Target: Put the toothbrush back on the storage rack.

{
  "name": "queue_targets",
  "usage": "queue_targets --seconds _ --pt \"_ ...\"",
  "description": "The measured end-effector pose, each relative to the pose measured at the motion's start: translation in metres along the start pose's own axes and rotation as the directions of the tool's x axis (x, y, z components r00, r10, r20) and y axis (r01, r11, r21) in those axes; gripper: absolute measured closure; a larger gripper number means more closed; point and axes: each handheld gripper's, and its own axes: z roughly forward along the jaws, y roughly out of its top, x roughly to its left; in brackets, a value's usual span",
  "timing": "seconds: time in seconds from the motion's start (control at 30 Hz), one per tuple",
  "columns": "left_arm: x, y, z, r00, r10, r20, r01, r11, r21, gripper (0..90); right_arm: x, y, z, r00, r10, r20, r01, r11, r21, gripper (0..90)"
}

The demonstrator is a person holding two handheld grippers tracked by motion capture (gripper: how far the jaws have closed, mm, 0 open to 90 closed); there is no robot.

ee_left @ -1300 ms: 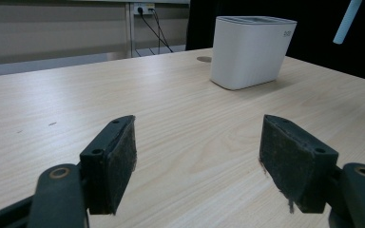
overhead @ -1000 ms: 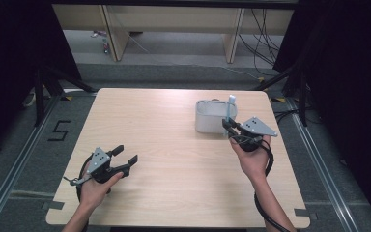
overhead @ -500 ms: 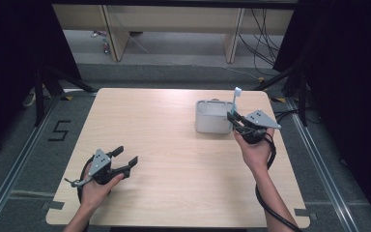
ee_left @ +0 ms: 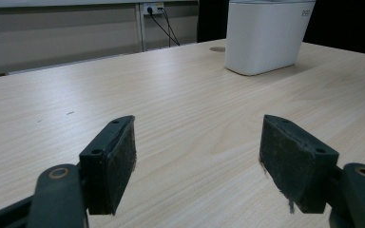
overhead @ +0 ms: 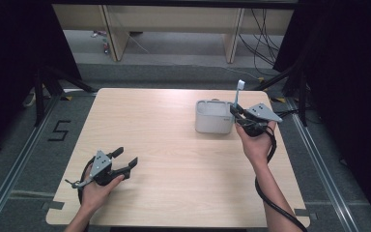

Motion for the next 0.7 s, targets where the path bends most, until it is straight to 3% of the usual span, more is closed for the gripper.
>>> queue_targets --seconds 0.3,0.47,0.53,0.57,0.6,0.7 --pt "-0.001 0.0 0.0 0.9999 0.011 -0.01 -0.011 0.9999 -0.004 28.0 -0.008 0.006 0.008 0.9996 -0.009 0.026 0.009 1.0 -0.019 79.3" --pt "-0.001 0.0 0.0 0.9999 0.01 -0.008 -0.01 0.9999 -0.009 28.1 -0.012 0.007 0.015 0.9991 0.023 0.035 -0.023 1.0 -0.011 79.3" --pt "-0.001 0.0 0.0 0.9999 0.011 -0.008 -0.011 0.9999 -0.009 28.1 -0.014 0.008 0.018 0.9992 0.009 0.04 -0.009 1.0 -0.013 79.3" --pt "-0.002 0.0 0.0 0.9999 0.01 -0.008 -0.011 0.9999 -0.009 28.1 -0.013 0.008 0.018 0.9982 0.036 0.047 -0.036 0.999 -0.004 79.3" --pt "-0.002 0.0 0.0 0.9999 0.011 -0.008 -0.011 0.9999 -0.007 28.1 -0.015 0.008 0.02 0.999 0.009 0.044 -0.008 1.0 -0.011 79.2" --pt "-0.002 0.0 0.0 0.9999 0.01 -0.008 -0.01 0.9999 -0.007 28.2 -0.016 0.008 0.024 0.9986 0.017 0.049 -0.016 1.0 -0.007 79.2"
